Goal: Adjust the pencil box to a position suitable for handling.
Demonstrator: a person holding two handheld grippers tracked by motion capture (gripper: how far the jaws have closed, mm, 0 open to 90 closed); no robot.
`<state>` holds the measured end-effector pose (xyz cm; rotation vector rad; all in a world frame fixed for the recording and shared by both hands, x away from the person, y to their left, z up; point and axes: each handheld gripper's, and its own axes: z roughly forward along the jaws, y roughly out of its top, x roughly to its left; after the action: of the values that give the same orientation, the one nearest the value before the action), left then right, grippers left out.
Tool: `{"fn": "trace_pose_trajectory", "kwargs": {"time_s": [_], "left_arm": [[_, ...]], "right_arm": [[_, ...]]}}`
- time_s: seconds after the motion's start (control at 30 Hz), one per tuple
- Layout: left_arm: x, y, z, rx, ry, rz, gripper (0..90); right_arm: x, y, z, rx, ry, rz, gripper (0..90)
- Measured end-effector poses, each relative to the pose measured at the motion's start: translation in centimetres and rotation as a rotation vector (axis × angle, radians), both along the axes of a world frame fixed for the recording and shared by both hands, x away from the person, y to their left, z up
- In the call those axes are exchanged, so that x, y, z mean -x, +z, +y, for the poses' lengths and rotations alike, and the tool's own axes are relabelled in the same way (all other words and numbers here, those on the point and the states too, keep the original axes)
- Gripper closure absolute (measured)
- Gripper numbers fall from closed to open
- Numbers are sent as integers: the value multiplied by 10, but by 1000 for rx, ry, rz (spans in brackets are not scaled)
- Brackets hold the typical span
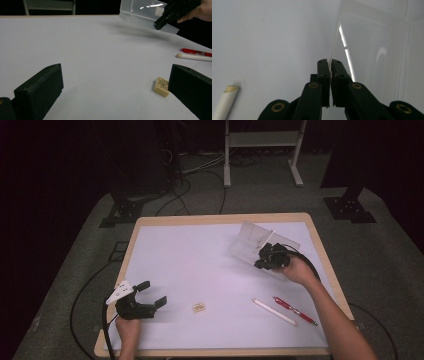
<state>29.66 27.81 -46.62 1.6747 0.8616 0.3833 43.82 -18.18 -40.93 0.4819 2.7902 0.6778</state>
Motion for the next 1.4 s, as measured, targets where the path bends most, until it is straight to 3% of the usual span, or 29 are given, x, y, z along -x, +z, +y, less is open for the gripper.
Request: {"fn": "trace_pose_trajectory", "kwargs": {"time_s": [0.3,0.33,0.63,1.17,1.4], "left_arm": [[0,0,0,3,2,2,0],[0,0,0,4,2,1,0],[0,0,1,6,2,3,0],[0,0,1,6,1,2,0],[0,0,1,6,0,1,0]], "right_arm": [[11,2,19,4,94,-2,857],[13,0,26,10,125,2,856],[24,-8,52,25,218,25,850],[36,-25,86,35,323,56,850],[38,-27,94,32,339,64,851]]}}
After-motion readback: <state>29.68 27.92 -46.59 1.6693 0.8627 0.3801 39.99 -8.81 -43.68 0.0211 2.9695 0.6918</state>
